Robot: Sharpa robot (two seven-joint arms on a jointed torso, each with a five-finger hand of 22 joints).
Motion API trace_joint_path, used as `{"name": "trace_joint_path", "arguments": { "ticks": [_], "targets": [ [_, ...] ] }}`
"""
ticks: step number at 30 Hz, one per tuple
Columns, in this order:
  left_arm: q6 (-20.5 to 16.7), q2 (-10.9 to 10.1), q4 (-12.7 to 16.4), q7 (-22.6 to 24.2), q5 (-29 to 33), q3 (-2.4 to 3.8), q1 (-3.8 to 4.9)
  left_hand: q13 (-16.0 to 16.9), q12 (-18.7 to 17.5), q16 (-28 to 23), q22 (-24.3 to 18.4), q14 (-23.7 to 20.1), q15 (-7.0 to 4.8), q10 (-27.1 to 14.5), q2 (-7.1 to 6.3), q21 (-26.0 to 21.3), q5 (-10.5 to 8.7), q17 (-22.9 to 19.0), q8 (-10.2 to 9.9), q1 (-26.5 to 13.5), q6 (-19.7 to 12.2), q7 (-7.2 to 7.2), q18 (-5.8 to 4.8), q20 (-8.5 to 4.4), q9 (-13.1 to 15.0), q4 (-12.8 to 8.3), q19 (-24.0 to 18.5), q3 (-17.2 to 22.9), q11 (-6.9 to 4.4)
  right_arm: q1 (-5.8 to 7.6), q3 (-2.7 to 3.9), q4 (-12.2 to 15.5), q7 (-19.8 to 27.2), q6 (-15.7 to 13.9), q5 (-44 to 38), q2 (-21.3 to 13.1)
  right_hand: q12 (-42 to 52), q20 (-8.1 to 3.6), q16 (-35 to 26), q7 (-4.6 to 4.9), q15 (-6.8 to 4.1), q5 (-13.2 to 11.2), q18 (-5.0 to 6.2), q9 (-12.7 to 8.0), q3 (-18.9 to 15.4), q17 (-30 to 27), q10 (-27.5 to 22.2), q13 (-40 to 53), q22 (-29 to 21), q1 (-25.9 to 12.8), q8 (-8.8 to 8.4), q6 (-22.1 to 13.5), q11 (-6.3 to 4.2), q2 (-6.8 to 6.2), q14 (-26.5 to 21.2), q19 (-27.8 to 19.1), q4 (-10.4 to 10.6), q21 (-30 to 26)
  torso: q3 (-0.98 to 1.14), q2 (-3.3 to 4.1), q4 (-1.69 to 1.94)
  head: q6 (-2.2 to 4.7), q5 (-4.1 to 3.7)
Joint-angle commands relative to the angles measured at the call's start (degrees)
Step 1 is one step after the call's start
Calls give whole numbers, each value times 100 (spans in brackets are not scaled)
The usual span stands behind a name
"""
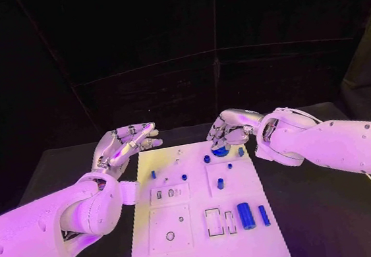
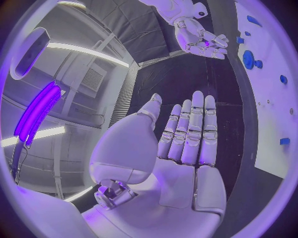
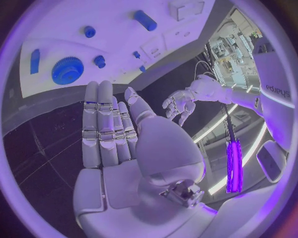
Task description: Assemble the parts on the task board
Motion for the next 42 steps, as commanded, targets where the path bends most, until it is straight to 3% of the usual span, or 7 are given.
{"name": "trace_joint_path", "arguments": {
  "ticks": [1,13,24,34,42],
  "targets": [
    [203,13,48,85,-143,7,10,-7,-43,-37,-13,-21,34,37,13,-29,-3,10,-43,59,34,-5,35,28,-8,-36,33,-1,3,30,8,-25,-680,425,-1499,83,-33,-43,216,-15,-39,-20,59,-4,72,177,-20,4,91,-41,-80,25,-13,-91,301,119,-4,180,-30,157,42,25,-28],
    [299,58,44,43,-147,7,9,-11,-101,-101,-47,-25,44,37,32,-80,-4,23,-88,62,35,4,35,38,-10,-62,41,-8,13,51,11,-114,-951,646,-2156,296,-27,-83,2155,-26,-58,-68,52,-2,395,1460,-283,14,642,-293,-159,-37,-28,-214,215,330,2,1156,-53,302,98,42,-63],
    [373,68,30,-8,-147,7,9,-13,-140,-142,-66,-31,53,28,44,-113,-4,30,-118,55,30,12,35,45,-11,-74,43,-16,22,67,12,-205,-983,824,-2221,443,-25,-42,4036,-18,-46,-118,55,-1,760,3417,-324,16,1108,-413,-157,-82,-14,-246,214,169,13,1899,-65,383,133,54,-74],
    [439,73,28,-61,-147,7,10,-14,-180,-182,-82,-36,62,14,51,-145,-5,39,-149,44,23,23,35,53,-12,-86,43,-29,33,75,12,-285,-988,951,-2226,525,-25,-17,4539,6,-22,-197,13,3,1096,3901,-284,10,1677,-484,-149,-11,6,-203,170,119,17,2453,-76,435,163,50,-79],
    [446,69,23,-63,-147,7,11,-14,-195,-196,-87,-37,65,9,55,-158,-5,43,-161,39,19,29,35,56,-12,-90,44,-34,38,77,11,-342,-985,1073,-2226,578,-14,-11,4855,8,-26,-256,-35,10,1431,4226,-182,12,2128,-469,-133,86,-4,-162,178,151,9,2841,-71,461,160,29,-76]
  ]
}}
